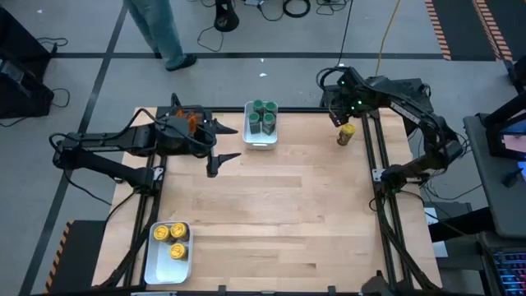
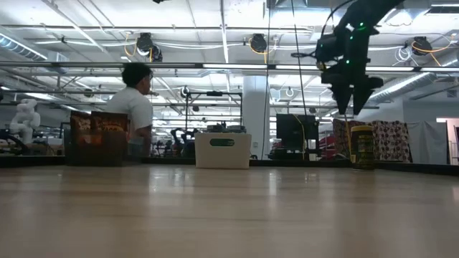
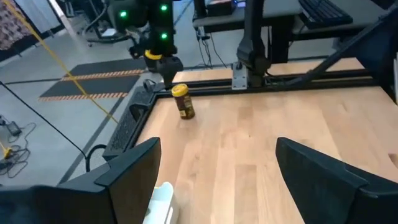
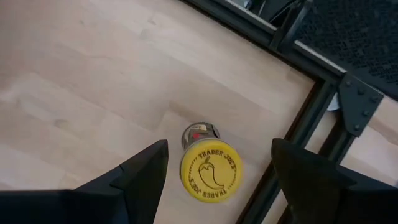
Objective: Sort spices by type
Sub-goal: Put the yellow seasoning bottle into the bottom white bin
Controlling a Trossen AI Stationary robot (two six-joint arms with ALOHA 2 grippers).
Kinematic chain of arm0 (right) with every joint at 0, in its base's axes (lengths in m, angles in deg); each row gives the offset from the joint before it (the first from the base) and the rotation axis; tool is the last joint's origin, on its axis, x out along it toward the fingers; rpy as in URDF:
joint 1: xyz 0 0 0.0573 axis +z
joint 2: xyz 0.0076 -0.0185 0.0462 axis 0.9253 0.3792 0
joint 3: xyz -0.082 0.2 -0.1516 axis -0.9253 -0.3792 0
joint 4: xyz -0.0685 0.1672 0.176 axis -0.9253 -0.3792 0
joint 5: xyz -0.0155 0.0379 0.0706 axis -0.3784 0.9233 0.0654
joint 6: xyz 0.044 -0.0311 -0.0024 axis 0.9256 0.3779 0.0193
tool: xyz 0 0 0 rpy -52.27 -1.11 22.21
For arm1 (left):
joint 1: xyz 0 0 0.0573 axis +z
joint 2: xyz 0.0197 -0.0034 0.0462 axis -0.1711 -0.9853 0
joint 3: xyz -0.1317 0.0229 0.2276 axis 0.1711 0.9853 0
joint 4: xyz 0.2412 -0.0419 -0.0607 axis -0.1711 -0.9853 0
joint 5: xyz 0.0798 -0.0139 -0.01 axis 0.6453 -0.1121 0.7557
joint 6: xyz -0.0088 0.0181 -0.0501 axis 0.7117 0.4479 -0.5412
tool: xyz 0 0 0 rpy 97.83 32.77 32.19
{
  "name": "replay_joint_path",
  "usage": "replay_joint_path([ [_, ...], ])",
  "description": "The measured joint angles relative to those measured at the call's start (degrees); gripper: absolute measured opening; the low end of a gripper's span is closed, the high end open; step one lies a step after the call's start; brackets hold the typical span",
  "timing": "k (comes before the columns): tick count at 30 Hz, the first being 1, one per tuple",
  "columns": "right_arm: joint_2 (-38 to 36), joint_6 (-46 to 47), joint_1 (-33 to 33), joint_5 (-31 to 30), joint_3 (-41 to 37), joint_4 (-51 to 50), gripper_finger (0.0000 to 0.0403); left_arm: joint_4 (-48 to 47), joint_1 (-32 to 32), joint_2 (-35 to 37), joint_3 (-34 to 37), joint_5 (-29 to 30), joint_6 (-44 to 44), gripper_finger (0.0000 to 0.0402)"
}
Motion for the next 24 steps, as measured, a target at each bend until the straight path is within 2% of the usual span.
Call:
replay_joint_path([
  [8, 2.79, 0.07, -0.15, 0.01, -0.02, -0.33, 0.0267, -7.46, 1.4, 5.58, 1.25, 0.36, -1.6, 0.0322],
  [16, 2.66, 0.65, -1.4, 0.0, -1.71, 0.61, 0.0267, -0.42, 3.12, 13.36, 11.16, 2.97, -3.48, 0.0322],
  [21, 2.62, 0.85, -1.6, 0.47, -7.08, 4.23, 0.0267, 5.86, 4.24, 15.1, 16.8, 3.18, -4.63, 0.0322],
  [24, 2.62, 1.15, -1.6, 1.72, -9.03, 5.63, 0.0267, 6.04, 4.96, 14.89, 17.91, 3.03, -4.98, 0.0322],
])
